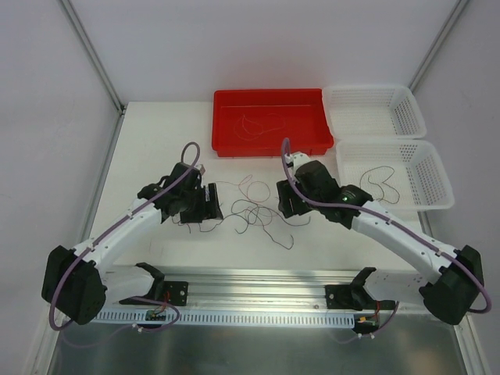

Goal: Untangle the cables

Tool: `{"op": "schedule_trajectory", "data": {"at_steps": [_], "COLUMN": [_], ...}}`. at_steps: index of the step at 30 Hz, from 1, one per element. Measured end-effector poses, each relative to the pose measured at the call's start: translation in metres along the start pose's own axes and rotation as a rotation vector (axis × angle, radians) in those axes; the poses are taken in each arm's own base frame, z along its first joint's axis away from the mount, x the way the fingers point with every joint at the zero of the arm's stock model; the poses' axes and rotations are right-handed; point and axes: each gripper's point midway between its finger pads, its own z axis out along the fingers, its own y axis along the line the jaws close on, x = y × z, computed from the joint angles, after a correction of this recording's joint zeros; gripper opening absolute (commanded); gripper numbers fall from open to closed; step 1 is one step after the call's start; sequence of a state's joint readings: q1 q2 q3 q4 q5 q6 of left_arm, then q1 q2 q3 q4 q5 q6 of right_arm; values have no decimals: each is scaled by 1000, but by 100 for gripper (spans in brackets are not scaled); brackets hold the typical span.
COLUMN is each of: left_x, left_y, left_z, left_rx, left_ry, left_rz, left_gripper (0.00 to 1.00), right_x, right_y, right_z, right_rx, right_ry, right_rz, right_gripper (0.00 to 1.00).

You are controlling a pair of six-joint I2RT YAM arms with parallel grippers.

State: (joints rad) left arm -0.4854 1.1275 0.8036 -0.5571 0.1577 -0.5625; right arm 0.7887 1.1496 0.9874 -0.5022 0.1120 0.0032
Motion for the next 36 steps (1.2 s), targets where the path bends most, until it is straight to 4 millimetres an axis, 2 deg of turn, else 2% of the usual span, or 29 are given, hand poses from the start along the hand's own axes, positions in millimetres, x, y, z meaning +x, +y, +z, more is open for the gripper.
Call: {"op": "schedule_trajectory", "data": {"at_steps": [8,14,17,20,23,24,25,26,28,31,33,36], "left_x": [8,14,14,17,22,24,25,26,28,30,31,31], "left_y": [19,26,26,29,34,35,36,37,39,42,42,44], "left_z": [36,50,54,58,63,64,66,67,69,69,70,70], "left_rx": [-121,-150,-152,-160,-176,-180,-184,-187,-193,-199,-201,-209], "left_ry": [83,123,125,137,159,164,170,175,179,183,182,180], "left_rz": [-34,-46,-46,-48,-51,-52,-53,-53,-54,-54,-54,-53], "left_gripper": [62,55,54,53,52,51,51,50,49,47,47,45], "right_x": [32,53,65,76,88,90,92,92,90,80,58,-5], "right_y": [34,63,71,70,67,66,65,64,63,57,54,51], "right_z": [51,80,91,104,113,115,116,116,115,102,80,34], "right_rx": [-158,-274,-297,-284,-265,-261,-257,-254,-247,-223,-207,-181], "right_ry": [141,229,267,303,342,349,352,353,347,321,275,113], "right_rz": [36,38,36,39,42,43,38,39,30,4,-29,-91], "right_gripper": [60,60,60,58,43,29,21,9,1,1,1,1]}}
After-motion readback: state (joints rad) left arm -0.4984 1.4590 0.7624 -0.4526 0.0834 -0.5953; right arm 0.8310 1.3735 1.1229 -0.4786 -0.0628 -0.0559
